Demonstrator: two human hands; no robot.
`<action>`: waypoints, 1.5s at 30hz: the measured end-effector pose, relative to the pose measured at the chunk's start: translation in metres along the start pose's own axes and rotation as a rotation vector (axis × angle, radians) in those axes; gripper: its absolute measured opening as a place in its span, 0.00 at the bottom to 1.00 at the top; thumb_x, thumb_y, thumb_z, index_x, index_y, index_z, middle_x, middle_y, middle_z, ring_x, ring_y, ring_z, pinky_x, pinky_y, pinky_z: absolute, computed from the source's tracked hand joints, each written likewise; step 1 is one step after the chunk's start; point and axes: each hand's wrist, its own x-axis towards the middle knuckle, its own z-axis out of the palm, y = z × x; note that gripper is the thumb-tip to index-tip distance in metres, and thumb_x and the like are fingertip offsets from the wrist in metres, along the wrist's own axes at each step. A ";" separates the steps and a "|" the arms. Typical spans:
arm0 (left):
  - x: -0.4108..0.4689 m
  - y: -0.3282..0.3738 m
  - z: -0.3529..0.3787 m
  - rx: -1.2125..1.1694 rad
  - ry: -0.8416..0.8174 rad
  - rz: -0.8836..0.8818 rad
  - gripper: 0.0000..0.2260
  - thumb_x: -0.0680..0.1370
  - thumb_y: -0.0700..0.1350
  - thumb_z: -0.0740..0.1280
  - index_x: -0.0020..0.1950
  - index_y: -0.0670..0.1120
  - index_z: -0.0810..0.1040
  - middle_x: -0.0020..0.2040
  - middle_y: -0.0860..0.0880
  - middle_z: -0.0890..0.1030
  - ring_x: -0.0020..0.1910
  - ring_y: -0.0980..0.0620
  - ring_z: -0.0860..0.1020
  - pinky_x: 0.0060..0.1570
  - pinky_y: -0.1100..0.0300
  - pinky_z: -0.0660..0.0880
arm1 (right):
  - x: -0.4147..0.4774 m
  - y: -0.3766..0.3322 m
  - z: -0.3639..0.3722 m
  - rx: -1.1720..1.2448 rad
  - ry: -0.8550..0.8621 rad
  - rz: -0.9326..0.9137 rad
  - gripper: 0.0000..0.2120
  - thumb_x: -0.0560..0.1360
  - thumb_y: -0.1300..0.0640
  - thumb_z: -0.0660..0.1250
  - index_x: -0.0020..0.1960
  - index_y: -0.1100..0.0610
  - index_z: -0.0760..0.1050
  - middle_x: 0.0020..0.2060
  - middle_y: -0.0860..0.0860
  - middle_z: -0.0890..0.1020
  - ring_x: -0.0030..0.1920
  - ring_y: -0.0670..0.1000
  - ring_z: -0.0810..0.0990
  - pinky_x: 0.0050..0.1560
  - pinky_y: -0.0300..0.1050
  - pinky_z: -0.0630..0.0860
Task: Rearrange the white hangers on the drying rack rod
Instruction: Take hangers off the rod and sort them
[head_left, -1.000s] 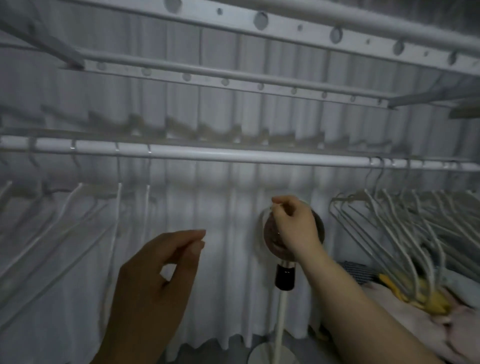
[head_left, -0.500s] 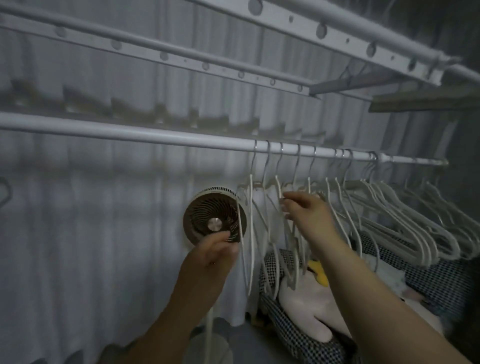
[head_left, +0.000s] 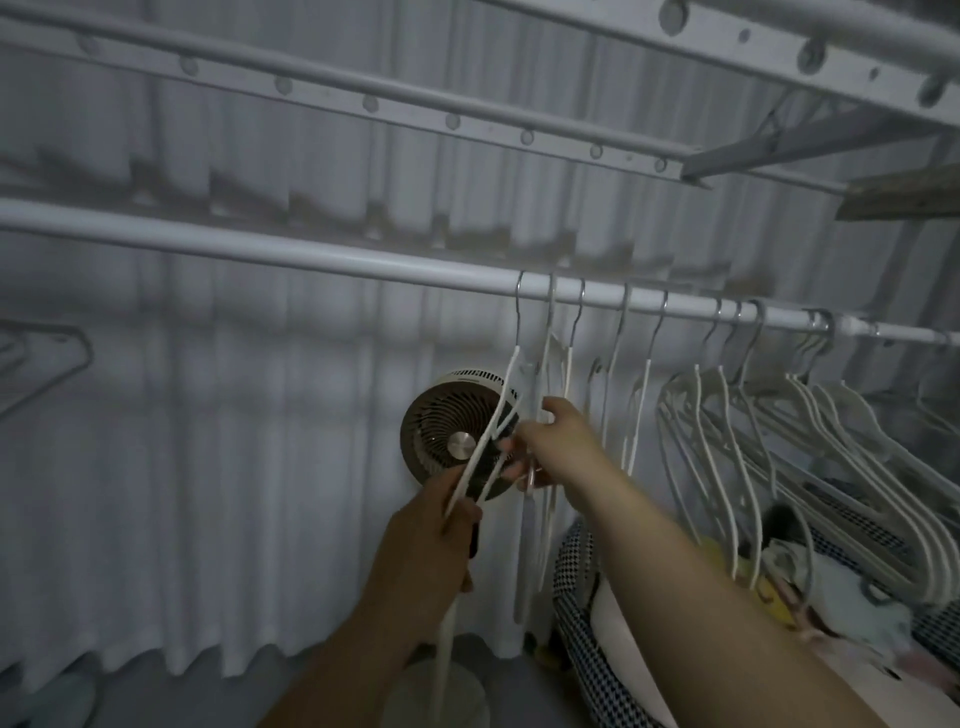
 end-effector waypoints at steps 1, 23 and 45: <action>0.000 -0.001 -0.003 0.028 0.025 0.016 0.12 0.80 0.41 0.55 0.58 0.55 0.71 0.42 0.52 0.77 0.22 0.56 0.72 0.20 0.72 0.68 | 0.000 0.000 0.003 0.012 -0.003 -0.003 0.08 0.77 0.65 0.54 0.48 0.51 0.62 0.30 0.54 0.77 0.17 0.46 0.73 0.19 0.36 0.70; -0.018 -0.040 -0.195 0.058 0.352 -0.099 0.15 0.80 0.39 0.54 0.65 0.48 0.70 0.46 0.56 0.75 0.24 0.58 0.77 0.25 0.65 0.71 | -0.004 -0.044 0.195 -0.053 -0.134 -0.130 0.05 0.78 0.63 0.51 0.52 0.55 0.61 0.25 0.56 0.72 0.14 0.45 0.68 0.14 0.33 0.65; -0.025 -0.074 -0.329 0.160 0.471 -0.181 0.18 0.80 0.42 0.54 0.70 0.51 0.63 0.48 0.54 0.73 0.28 0.53 0.78 0.26 0.61 0.72 | -0.021 -0.093 0.346 -0.151 -0.257 -0.280 0.14 0.78 0.60 0.52 0.63 0.58 0.64 0.29 0.52 0.71 0.23 0.47 0.70 0.15 0.33 0.67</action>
